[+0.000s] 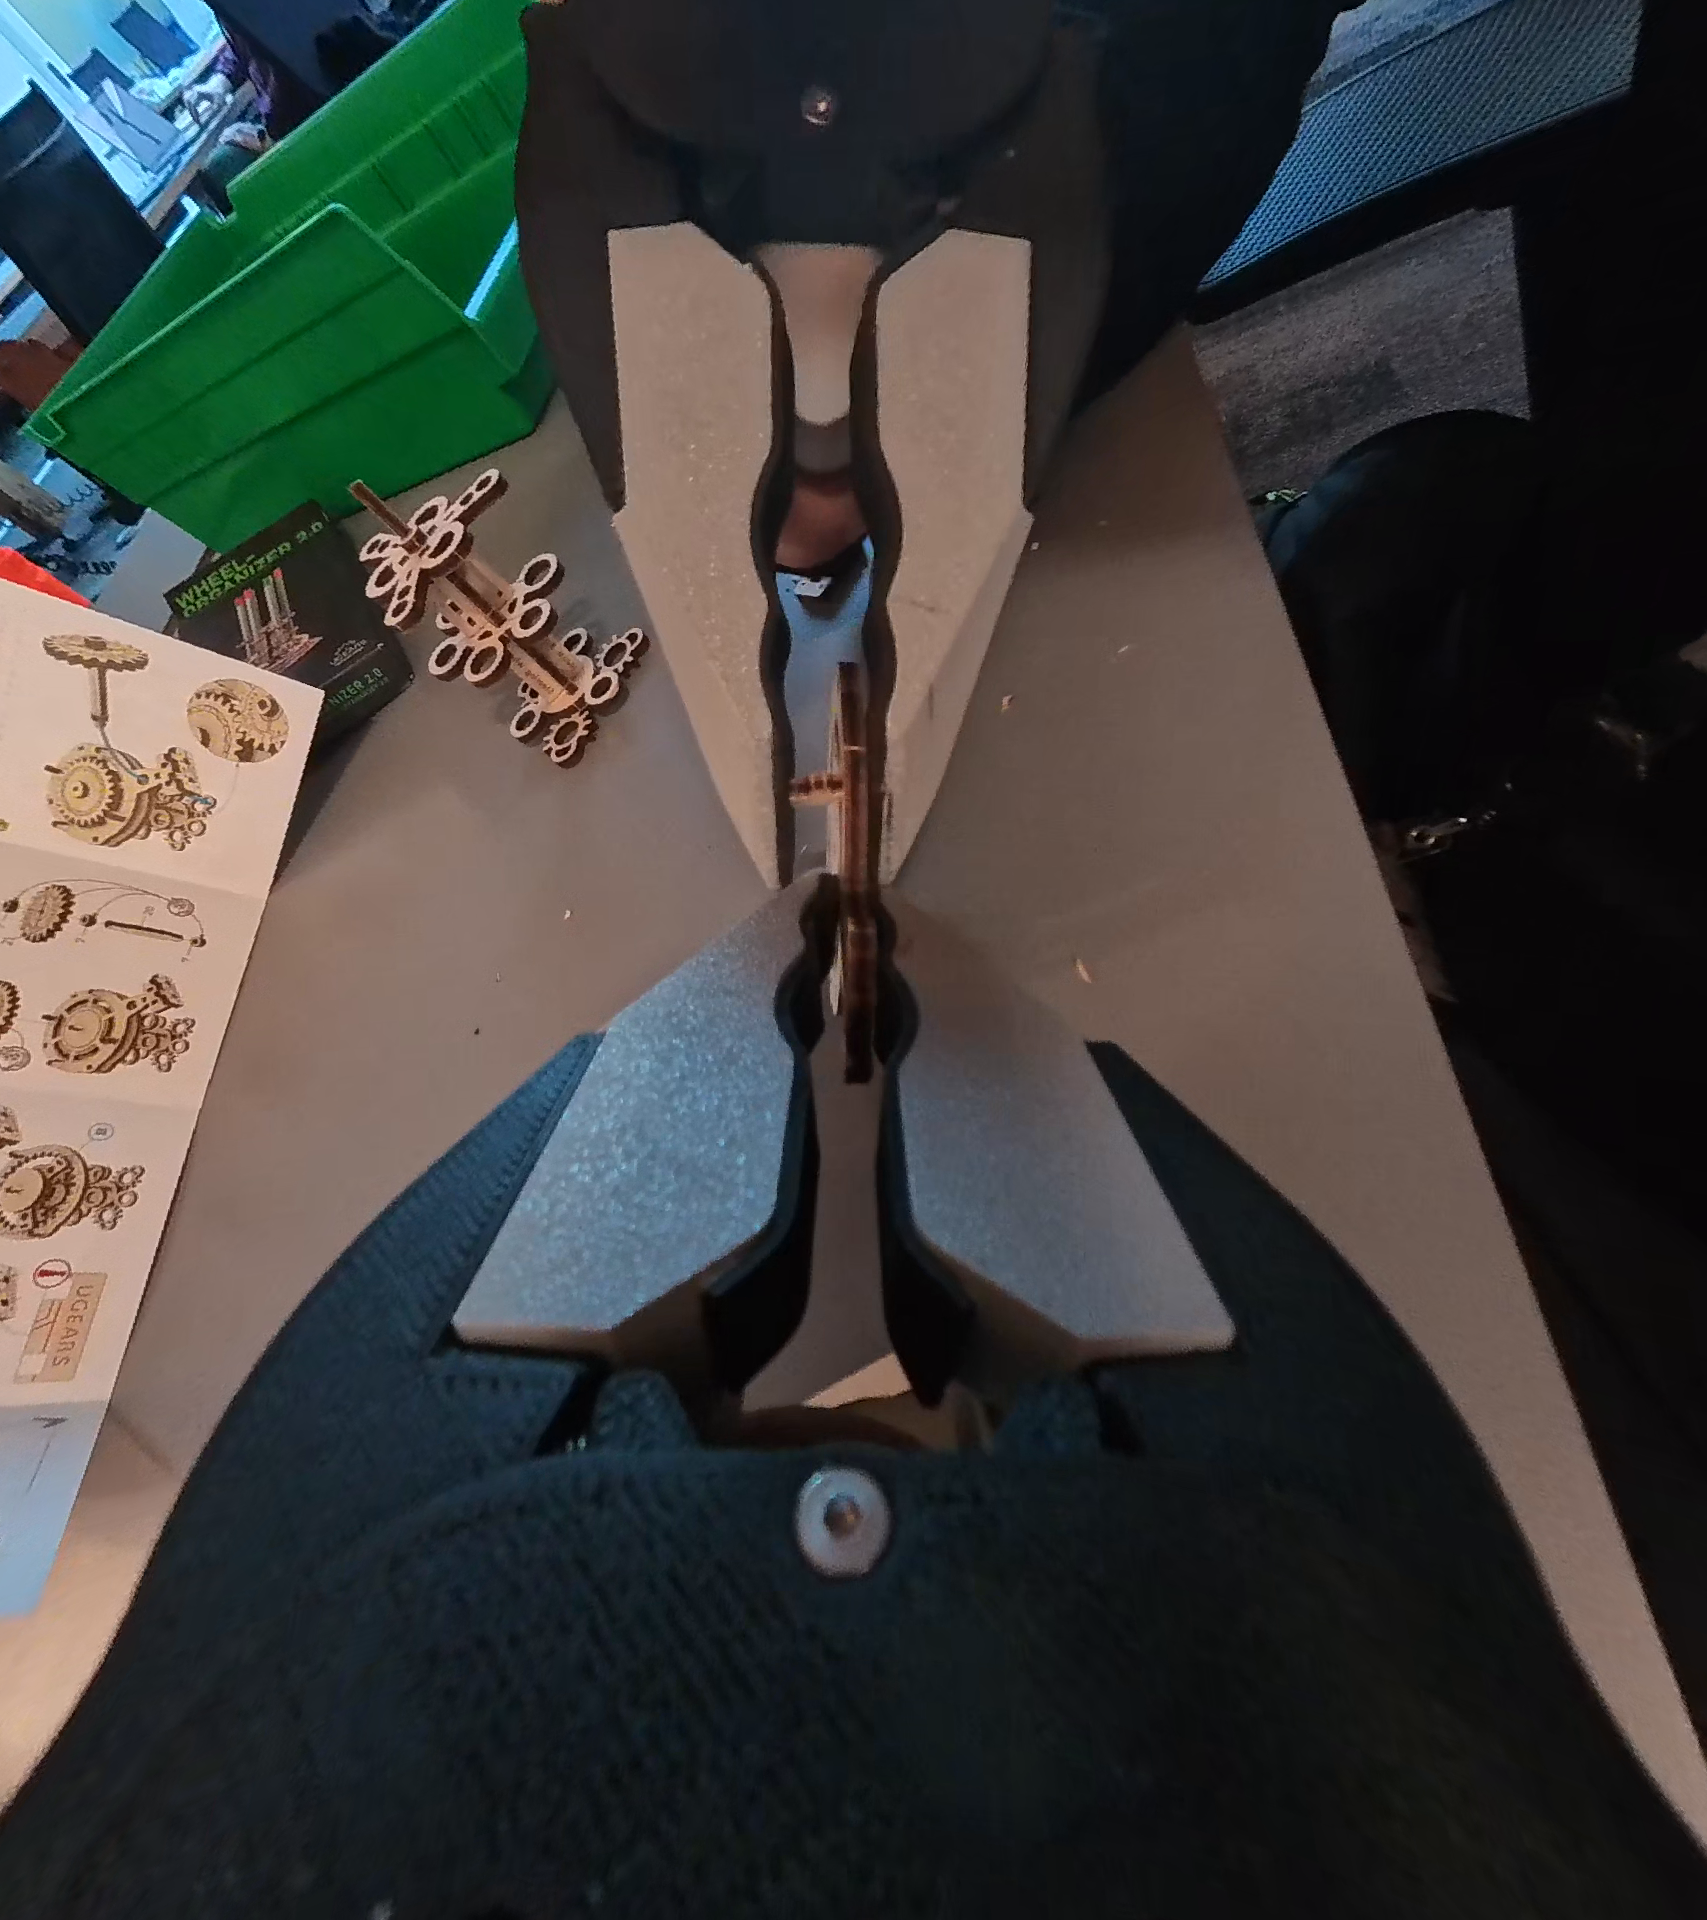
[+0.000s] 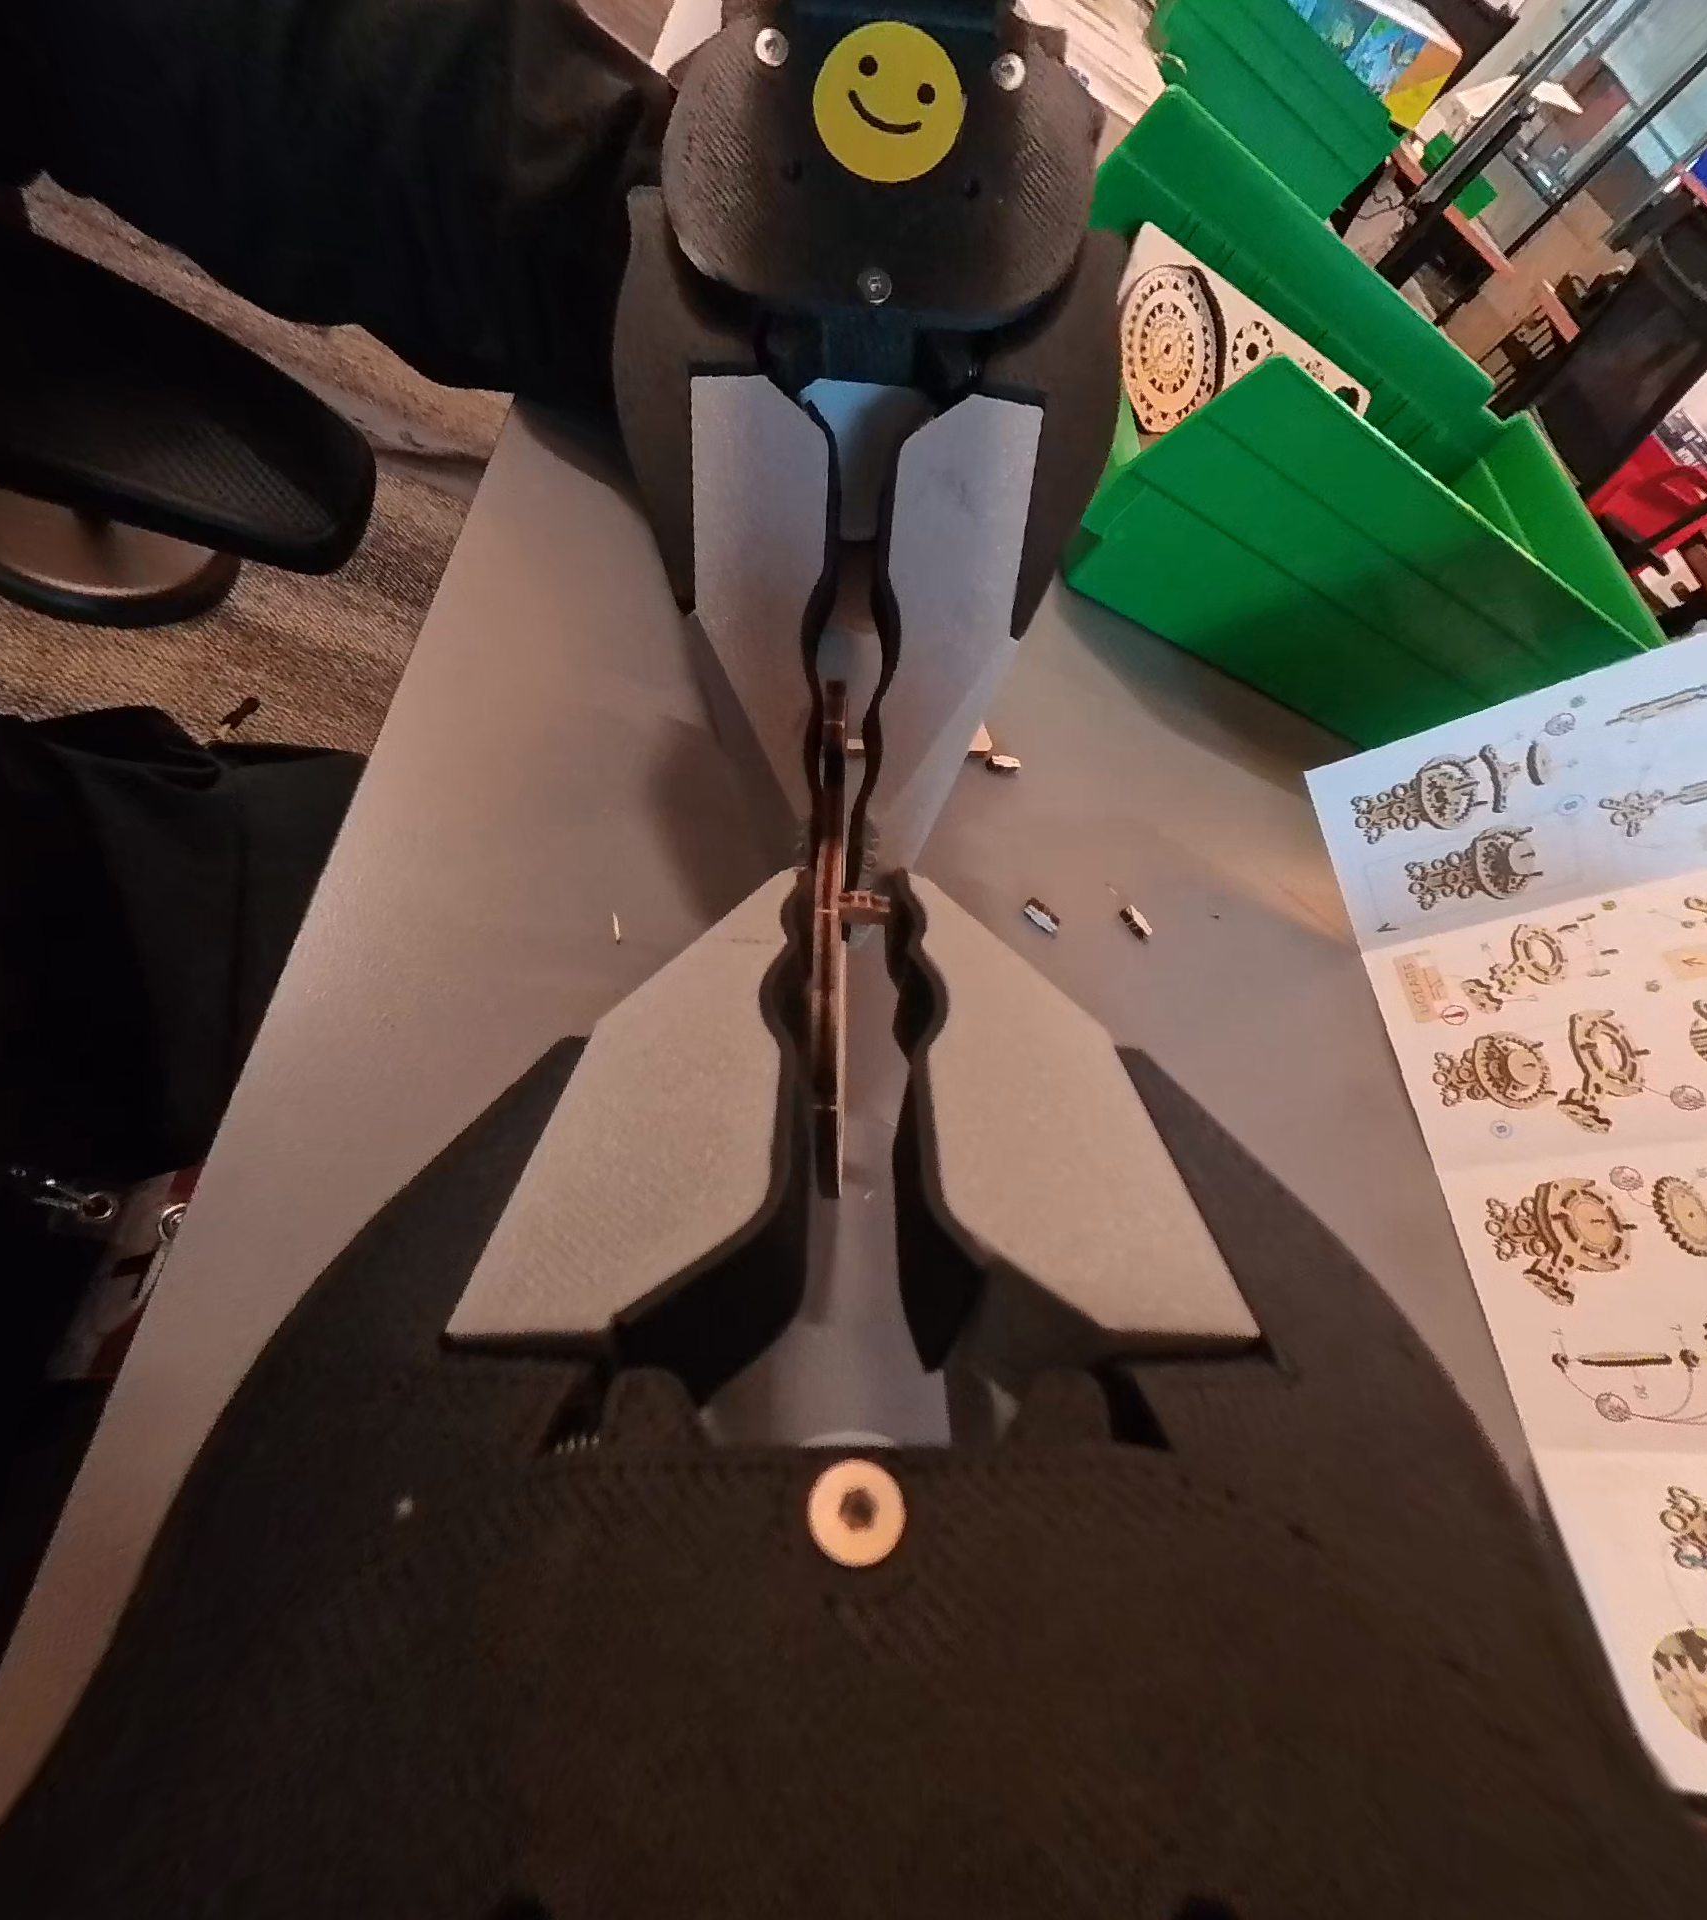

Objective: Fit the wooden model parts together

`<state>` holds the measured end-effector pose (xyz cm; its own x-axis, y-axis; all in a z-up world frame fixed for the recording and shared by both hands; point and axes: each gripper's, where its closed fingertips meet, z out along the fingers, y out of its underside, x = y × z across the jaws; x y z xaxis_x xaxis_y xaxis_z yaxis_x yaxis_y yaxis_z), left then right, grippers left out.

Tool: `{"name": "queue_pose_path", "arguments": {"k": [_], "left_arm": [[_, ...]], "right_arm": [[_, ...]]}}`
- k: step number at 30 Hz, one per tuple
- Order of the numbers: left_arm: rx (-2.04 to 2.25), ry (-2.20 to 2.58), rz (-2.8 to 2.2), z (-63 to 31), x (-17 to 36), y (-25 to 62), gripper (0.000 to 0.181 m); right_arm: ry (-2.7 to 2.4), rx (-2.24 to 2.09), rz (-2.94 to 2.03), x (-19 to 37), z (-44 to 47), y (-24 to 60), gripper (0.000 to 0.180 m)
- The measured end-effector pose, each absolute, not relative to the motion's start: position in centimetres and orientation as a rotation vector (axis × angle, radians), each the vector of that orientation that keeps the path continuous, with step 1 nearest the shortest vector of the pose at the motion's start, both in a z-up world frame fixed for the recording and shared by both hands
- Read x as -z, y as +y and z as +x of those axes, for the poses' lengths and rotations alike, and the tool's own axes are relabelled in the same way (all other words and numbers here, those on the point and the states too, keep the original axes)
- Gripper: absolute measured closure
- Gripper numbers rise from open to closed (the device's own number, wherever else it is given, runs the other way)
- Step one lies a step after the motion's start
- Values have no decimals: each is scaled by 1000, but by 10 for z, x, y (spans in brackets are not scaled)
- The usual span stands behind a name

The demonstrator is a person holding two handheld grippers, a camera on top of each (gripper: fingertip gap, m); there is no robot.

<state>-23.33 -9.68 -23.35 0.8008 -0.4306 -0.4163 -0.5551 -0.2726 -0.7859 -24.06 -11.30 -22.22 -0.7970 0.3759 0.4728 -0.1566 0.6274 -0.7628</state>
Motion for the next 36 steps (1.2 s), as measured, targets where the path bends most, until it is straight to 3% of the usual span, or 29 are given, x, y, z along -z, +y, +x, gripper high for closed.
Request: {"name": "queue_pose_path", "arguments": {"k": [17, 20, 26, 32, 36], "left_arm": [[-245, 725, -1897, -239, 233, -92, 181], [-363, 695, -1914, -250, 235, -88, 181], [-140, 451, -1839, -261, 206, -85, 181], [136, 267, -1731, -267, 182, -88, 181], [329, 156, -1701, -267, 174, -84, 181]], "right_arm": [[-2197, -1146, -213, 220, -245, -108, 170], [-2129, -1142, -262, 212, -251, -100, 136], [-1925, -1285, -407, 177, -259, -72, 117], [-1886, -1450, -477, 164, -254, -65, 138], [-1937, -1490, -552, 170, -257, -64, 139]]}}
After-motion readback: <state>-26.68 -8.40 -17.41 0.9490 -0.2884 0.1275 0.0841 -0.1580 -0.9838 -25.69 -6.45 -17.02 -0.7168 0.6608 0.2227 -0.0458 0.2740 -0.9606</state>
